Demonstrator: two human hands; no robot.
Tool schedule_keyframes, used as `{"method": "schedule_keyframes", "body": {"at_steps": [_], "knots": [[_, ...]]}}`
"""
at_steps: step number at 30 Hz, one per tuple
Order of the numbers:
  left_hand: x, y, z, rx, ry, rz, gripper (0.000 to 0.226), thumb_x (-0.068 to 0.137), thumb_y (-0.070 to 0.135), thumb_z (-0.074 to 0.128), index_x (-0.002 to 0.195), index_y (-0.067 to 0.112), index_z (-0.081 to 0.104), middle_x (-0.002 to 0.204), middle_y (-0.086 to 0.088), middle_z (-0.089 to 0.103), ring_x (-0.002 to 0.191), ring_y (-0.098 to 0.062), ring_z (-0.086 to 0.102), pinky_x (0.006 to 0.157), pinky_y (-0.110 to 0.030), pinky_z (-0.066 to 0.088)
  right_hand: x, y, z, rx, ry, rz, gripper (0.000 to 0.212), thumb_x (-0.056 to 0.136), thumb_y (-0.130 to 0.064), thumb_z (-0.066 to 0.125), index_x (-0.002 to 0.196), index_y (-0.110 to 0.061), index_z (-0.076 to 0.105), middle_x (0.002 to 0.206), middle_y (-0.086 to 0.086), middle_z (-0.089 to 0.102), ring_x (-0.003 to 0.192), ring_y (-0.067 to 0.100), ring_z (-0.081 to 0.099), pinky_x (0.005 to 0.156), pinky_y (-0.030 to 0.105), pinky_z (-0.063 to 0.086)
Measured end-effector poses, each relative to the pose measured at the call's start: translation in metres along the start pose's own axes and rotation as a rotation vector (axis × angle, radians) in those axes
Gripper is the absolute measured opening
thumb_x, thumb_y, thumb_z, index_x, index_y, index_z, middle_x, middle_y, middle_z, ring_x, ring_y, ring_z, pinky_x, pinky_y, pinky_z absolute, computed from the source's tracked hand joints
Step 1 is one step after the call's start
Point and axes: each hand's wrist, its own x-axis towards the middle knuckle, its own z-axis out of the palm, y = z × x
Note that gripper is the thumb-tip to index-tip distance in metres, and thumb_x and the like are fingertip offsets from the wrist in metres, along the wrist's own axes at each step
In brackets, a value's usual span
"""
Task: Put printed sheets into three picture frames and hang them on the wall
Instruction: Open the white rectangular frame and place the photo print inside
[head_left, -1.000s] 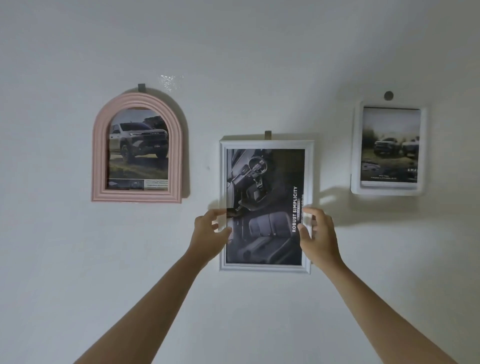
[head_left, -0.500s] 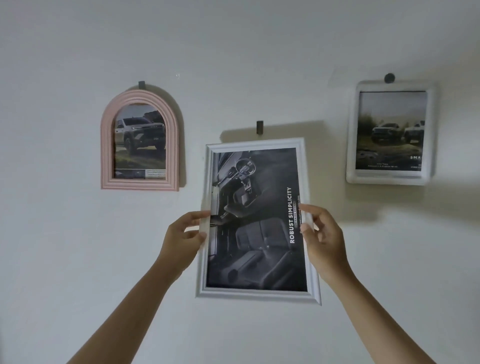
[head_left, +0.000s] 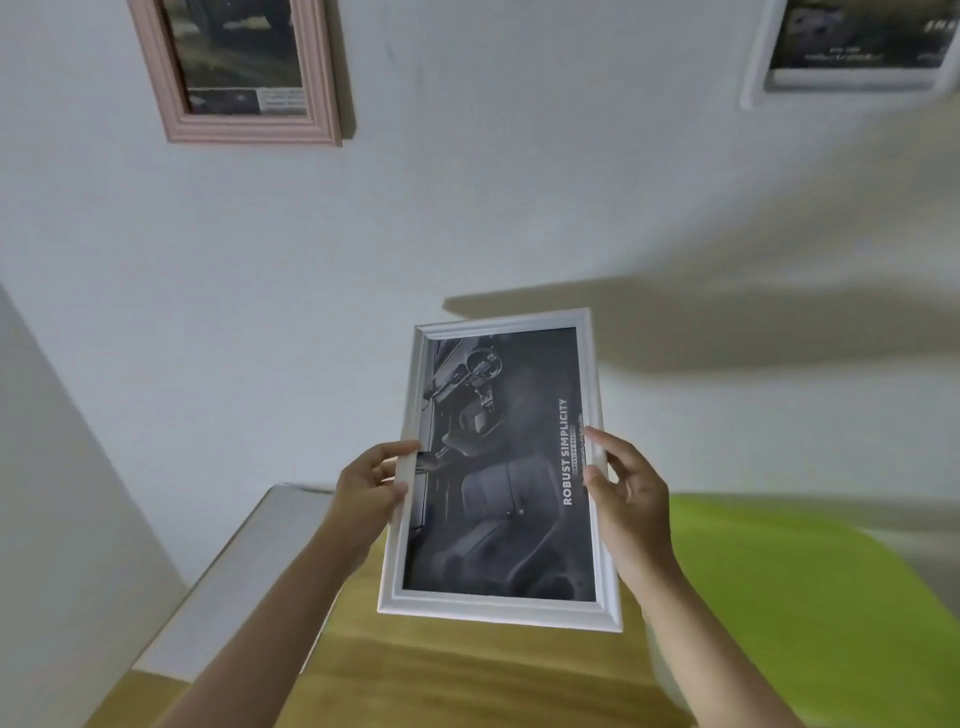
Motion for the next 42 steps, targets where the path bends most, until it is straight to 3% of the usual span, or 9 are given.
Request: {"method": "schedule_keyframes", "body": {"at_steps": [2, 5, 8, 13, 16, 20, 27, 35, 42], "knots": [[-0.012, -0.021, 0.005, 0.031, 0.013, -0.074, 0.052, 0.082, -0.017, 0.041, 0.109, 0.021, 0.064, 0.102, -0.016, 0.065, 0.077, -0.017, 0.057, 0.062, -0.023, 0.048, -0.021, 0.013, 0.001, -0.017, 0.01, 0.062, 0.039, 0.084, 0.014, 0.053, 0.112, -0.011, 0.063, 0.115, -0.005, 0.065, 0.093, 0.023, 0.06, 0.077, 0.003, 0.042], [-0.027, -0.048, 0.011, 0.07, 0.025, -0.166, 0.055, 0.08, -0.017, 0.039, 0.105, 0.024, 0.066, 0.109, -0.015, 0.063, 0.087, -0.018, 0.058, 0.069, -0.024, 0.047, -0.047, 0.023, 0.0, -0.025, 0.009, 0.123, 0.042, 0.084, 0.014, 0.052, 0.11, -0.018, 0.063, 0.107, -0.022, 0.067, 0.094, 0.015, 0.062, 0.081, 0.011, 0.049], [-0.039, -0.06, 0.016, 0.124, 0.015, -0.245, 0.051, 0.08, -0.015, 0.042, 0.108, 0.021, 0.064, 0.12, -0.014, 0.059, 0.108, -0.021, 0.054, 0.084, -0.028, 0.044, -0.066, 0.024, -0.001, -0.049, 0.013, 0.16, 0.041, 0.085, 0.013, 0.052, 0.111, -0.016, 0.062, 0.113, -0.008, 0.066, 0.088, 0.016, 0.062, 0.073, 0.01, 0.048], [-0.045, -0.041, 0.033, 0.235, 0.023, -0.151, 0.034, 0.083, 0.003, 0.059, 0.112, 0.021, 0.06, 0.12, -0.001, 0.058, 0.121, -0.019, 0.05, 0.1, -0.031, 0.039, -0.093, 0.029, 0.006, -0.148, 0.004, 0.135, 0.044, 0.085, 0.007, 0.054, 0.111, -0.028, 0.061, 0.103, 0.001, 0.071, 0.041, 0.003, 0.036, 0.047, 0.01, 0.033], [-0.049, -0.01, 0.049, 0.205, -0.064, -0.024, 0.027, 0.084, 0.01, 0.061, 0.107, 0.024, 0.062, 0.107, 0.008, 0.063, 0.107, -0.011, 0.058, 0.097, -0.032, 0.047, -0.106, 0.026, 0.015, -0.189, -0.023, 0.07, 0.044, 0.085, -0.003, 0.051, 0.112, -0.036, 0.059, 0.114, -0.015, 0.065, 0.061, -0.013, 0.05, 0.062, 0.004, 0.039], [-0.056, 0.027, 0.07, 0.202, -0.243, 0.109, 0.03, 0.087, 0.019, 0.06, 0.116, 0.026, 0.059, 0.112, 0.011, 0.06, 0.106, -0.007, 0.058, 0.09, -0.023, 0.046, -0.123, 0.017, 0.03, -0.249, -0.05, -0.027, 0.039, 0.086, 0.004, 0.05, 0.118, -0.016, 0.06, 0.111, -0.005, 0.062, 0.105, 0.006, 0.059, 0.091, 0.017, 0.044], [-0.062, 0.043, 0.078, 0.313, -0.26, 0.135, 0.035, 0.089, 0.025, 0.058, 0.123, 0.032, 0.056, 0.12, 0.008, 0.051, 0.091, -0.004, 0.064, 0.063, 0.002, 0.042, -0.139, 0.006, 0.044, -0.309, 0.003, -0.113, 0.038, 0.085, 0.007, 0.054, 0.117, -0.012, 0.062, 0.098, 0.0, 0.062, 0.091, 0.006, 0.06, 0.083, 0.008, 0.042], [-0.066, 0.042, 0.065, 0.436, -0.033, 0.186, 0.04, 0.076, 0.029, 0.073, 0.114, 0.034, 0.062, 0.109, 0.006, 0.05, 0.075, -0.004, 0.061, 0.072, -0.011, 0.044, -0.152, 0.0, 0.062, -0.259, -0.001, -0.183, 0.037, 0.08, 0.004, 0.06, 0.108, -0.021, 0.063, 0.1, -0.002, 0.065, 0.097, 0.016, 0.062, 0.085, 0.032, 0.05], [-0.067, 0.044, 0.044, 0.53, 0.174, 0.188, 0.045, 0.068, 0.005, 0.064, 0.107, 0.027, 0.063, 0.102, -0.001, 0.054, 0.081, -0.015, 0.057, 0.061, -0.014, 0.043, -0.156, -0.014, 0.077, -0.121, -0.153, -0.132, 0.04, 0.08, -0.014, 0.067, 0.117, -0.028, 0.057, 0.117, -0.015, 0.061, 0.108, 0.006, 0.058, 0.084, 0.023, 0.048]]}}
